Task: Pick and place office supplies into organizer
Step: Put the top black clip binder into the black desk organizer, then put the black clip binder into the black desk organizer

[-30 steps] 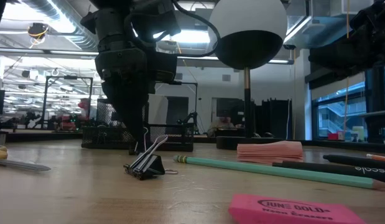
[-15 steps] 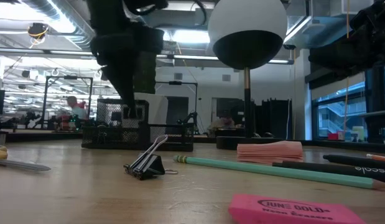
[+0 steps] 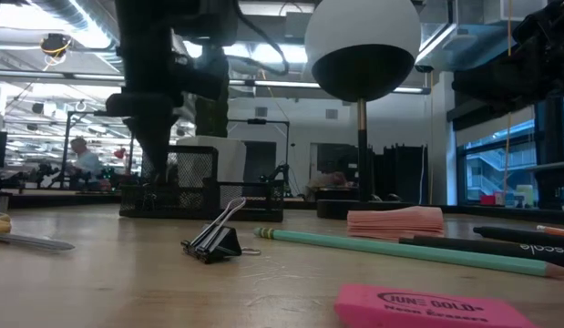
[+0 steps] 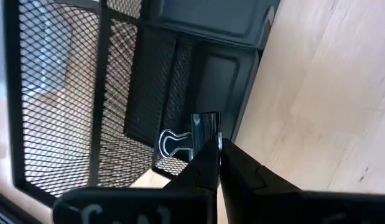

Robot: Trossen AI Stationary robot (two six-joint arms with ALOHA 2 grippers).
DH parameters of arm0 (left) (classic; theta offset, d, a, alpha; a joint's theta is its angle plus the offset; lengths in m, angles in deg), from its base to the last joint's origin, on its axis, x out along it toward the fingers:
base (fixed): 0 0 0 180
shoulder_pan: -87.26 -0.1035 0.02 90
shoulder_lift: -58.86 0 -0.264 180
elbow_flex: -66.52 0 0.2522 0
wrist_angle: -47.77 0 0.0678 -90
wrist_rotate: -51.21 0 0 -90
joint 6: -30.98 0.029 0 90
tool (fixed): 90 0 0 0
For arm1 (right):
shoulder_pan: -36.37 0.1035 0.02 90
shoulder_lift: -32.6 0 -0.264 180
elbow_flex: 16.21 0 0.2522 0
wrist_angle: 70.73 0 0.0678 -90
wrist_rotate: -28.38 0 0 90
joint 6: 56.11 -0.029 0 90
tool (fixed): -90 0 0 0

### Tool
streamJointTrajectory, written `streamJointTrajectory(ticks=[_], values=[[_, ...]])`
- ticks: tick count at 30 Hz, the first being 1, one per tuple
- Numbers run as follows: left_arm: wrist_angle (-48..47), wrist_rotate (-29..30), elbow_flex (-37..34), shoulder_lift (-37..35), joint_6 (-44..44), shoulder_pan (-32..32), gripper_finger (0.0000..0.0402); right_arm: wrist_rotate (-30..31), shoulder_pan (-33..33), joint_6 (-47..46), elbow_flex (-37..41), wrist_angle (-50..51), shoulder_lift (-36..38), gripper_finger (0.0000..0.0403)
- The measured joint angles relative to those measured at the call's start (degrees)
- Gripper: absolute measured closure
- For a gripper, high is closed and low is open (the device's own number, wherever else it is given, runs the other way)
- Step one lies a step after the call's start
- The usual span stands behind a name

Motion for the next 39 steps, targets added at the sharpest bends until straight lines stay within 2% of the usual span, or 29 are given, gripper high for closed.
streamJointTrajectory(ticks=[12,20,28,39], values=[[-2.47,2.17,-0.12,0.62,-3.91,2.23,0.0398,0.0,0.0,0.68,0.0,0.0,0.0,0.0276],[-1.79,2.23,-4.68,0.66,-4.01,2.54,0.0398,0.0,0.0,0.63,0.0,0.0,0.0,0.0276],[-1.59,2.28,-5.16,0.64,-4.4,2.54,0.0397,0.0,0.0,0.63,0.0,0.0,0.0,0.0276],[-1.65,1.75,-5.16,0.58,-4.07,2.52,0.0341,0.0,0.0,0.63,0.0,0.0,0.0,0.0276]])
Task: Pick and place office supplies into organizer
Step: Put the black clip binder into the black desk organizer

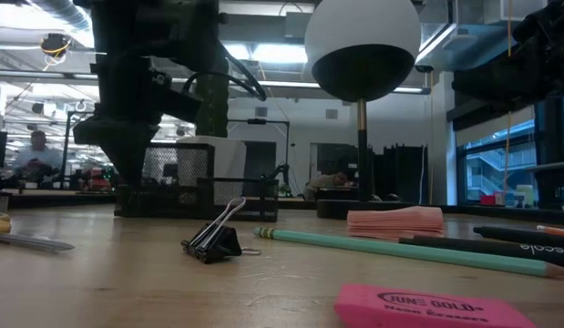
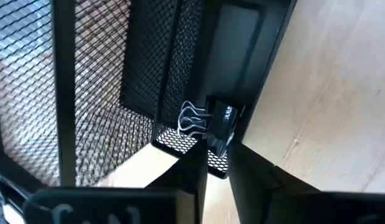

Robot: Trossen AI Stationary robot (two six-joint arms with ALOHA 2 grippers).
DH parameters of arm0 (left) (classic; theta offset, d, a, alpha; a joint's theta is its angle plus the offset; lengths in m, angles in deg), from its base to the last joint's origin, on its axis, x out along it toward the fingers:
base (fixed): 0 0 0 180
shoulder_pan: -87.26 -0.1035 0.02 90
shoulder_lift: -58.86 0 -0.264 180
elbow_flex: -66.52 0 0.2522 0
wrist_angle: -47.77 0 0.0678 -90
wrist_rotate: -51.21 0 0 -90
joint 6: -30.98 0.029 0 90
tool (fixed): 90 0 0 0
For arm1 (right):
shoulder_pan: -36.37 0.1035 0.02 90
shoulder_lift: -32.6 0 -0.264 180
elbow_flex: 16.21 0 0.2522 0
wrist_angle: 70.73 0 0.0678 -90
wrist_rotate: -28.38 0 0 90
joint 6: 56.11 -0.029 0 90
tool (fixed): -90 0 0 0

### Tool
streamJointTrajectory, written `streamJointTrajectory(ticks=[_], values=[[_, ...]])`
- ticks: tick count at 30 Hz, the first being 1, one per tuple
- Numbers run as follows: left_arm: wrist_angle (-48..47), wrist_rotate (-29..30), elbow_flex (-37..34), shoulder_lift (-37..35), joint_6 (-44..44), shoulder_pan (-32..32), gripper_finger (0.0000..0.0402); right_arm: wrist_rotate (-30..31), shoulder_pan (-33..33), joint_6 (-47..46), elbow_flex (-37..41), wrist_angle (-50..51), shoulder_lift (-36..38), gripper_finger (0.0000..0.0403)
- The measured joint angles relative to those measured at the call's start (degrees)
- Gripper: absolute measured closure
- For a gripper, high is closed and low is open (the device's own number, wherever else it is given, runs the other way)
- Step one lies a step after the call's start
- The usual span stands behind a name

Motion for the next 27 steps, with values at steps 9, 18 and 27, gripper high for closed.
streamJointTrajectory(ticks=[9,18,27], values=[[-0.15,0.87,0.02,-2.86,2.05,0.02,0.0301,-0.02,0.0,-0.13,0.0,0.0,0.0,0.0276],[-0.29,1.24,0.07,-6.19,2.2,0.02,0.0293,-0.02,0.0,-0.15,0.0,-0.01,0.0,0.0276],[9.96,-1.8,0.07,-9.98,8.29,1.73,0.0292,-0.02,0.0,-0.16,0.0,-0.02,0.0,0.0276]])
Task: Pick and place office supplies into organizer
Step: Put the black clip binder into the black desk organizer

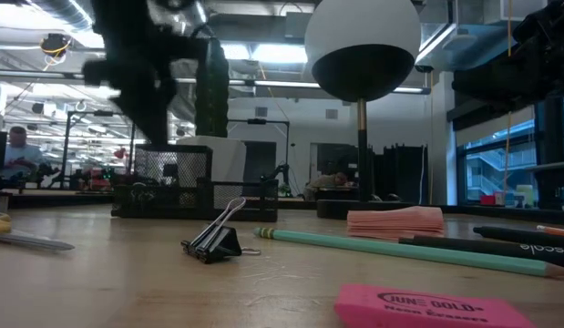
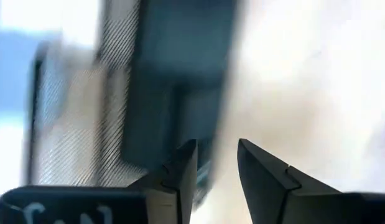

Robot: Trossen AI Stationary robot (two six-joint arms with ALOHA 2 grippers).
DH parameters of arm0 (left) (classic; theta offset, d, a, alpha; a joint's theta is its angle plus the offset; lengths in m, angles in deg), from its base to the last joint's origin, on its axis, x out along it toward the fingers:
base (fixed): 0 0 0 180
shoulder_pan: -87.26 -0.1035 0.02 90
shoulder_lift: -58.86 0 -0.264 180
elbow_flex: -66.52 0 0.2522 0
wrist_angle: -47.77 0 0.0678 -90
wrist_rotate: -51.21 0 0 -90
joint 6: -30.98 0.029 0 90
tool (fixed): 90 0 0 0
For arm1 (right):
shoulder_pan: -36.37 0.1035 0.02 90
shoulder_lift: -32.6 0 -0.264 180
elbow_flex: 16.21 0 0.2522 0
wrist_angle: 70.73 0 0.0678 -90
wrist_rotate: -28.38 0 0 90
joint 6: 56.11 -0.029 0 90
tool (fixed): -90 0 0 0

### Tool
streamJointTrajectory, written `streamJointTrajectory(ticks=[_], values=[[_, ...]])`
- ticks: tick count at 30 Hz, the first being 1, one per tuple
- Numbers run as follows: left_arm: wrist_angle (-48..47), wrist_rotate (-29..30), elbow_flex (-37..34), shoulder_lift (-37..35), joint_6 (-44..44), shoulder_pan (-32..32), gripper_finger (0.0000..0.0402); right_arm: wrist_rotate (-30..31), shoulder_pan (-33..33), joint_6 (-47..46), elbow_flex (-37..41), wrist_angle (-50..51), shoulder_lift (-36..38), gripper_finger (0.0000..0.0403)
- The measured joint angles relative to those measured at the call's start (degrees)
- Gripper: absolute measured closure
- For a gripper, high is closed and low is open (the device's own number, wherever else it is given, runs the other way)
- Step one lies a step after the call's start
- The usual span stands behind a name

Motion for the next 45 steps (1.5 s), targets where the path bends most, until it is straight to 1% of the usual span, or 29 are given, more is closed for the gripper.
streamJointTrajectory(ticks=[1,3,7,9,13,17,20,22,27,32,35,45], values=[[3.53,-1.59,0.0,-0.54,1.65,0.35,0.0292,0.0,0.0,0.01,0.0,0.0,0.0,0.0276],[11.1,-6.68,0.03,-1.53,4.58,0.88,0.0293,0.0,0.0,-0.01,0.0,0.0,0.0,0.0276],[25.4,-20.67,0.09,-1.42,7.84,1.02,0.0294,0.0,0.0,0.04,0.0,0.0,0.0,0.0276],[30.32,-25.43,0.13,-0.3,9.49,1.07,0.0291,0.0,0.0,0.03,0.0,0.02,0.0,0.0276],[33.62,-30.1,0.11,3.63,10.4,0.83,0.028,0.02,0.0,0.01,0.0,-0.02,0.02,0.0276],[36.45,-32.96,0.01,8.34,10.47,0.81,0.0266,0.01,0.0,0.05,0.0,-0.02,0.02,0.0276],[44.17,-37.17,0.01,12.03,10.47,0.97,0.0256,0.02,0.0,0.01,0.0,-0.02,0.02,0.0276],[47.06,-40.06,0.02,13.89,10.48,1.27,0.0252,0.02,0.0,0.01,0.0,-0.02,0.02,0.0276],[47.08,-40.41,0.02,16.57,10.42,1.32,0.0249,0.0,0.0,-0.01,0.0,-0.02,0.02,0.0276],[50.06,-40.74,0.04,19.16,10.39,1.34,0.0249,0.03,0.0,-1.3,0.0,-0.02,0.02,0.0276],[50.23,-41.0,0.04,20.34,10.31,1.33,0.0249,0.01,0.0,-1.28,0.0,-0.01,0.02,0.0276],[50.53,-41.02,0.04,22.73,10.33,2.32,0.0249,0.0,0.0,-1.24,0.0,0.01,0.02,0.0276]])
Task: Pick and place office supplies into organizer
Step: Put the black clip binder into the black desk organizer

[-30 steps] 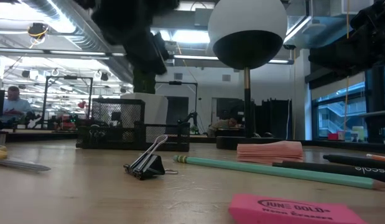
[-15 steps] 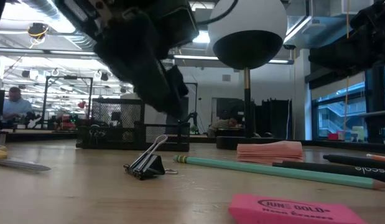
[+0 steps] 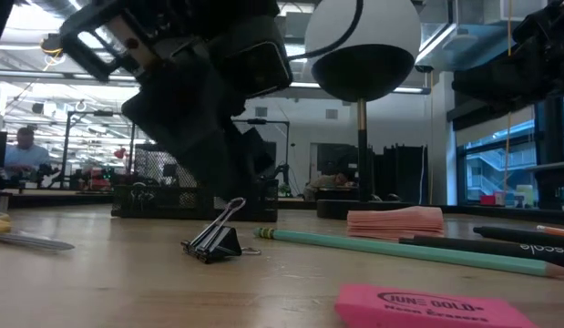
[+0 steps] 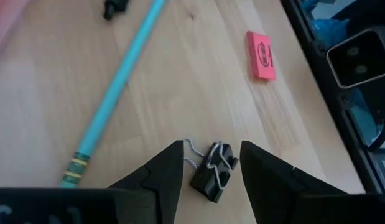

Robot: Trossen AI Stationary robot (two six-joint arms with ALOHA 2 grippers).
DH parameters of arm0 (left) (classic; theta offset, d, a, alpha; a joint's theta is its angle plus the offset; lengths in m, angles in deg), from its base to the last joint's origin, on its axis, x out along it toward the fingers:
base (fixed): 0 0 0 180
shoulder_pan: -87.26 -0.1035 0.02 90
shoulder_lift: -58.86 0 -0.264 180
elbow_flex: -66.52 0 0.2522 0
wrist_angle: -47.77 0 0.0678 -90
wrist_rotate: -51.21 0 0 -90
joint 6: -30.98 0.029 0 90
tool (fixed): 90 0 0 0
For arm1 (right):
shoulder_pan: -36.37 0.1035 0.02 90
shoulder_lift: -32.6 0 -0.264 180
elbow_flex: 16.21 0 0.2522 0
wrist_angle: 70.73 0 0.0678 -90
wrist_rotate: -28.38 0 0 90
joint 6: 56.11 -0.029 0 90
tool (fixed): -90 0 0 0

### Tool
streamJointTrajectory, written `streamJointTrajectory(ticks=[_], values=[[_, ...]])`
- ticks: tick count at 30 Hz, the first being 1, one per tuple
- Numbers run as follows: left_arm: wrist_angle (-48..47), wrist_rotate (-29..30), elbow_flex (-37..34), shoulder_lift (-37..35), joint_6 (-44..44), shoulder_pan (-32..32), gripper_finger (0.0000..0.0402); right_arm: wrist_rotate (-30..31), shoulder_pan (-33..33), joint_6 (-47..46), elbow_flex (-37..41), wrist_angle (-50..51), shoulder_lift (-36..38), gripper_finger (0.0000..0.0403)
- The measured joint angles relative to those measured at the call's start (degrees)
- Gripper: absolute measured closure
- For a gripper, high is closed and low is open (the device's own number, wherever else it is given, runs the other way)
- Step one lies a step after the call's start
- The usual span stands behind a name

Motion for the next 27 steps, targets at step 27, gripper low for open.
streamJointTrajectory(ticks=[27], values=[[1.06,0.18,0.0,1.64,-0.96,0.39,0.0373,0.02,0.0,0.15,0.0,-0.01,0.0,0.0276]])
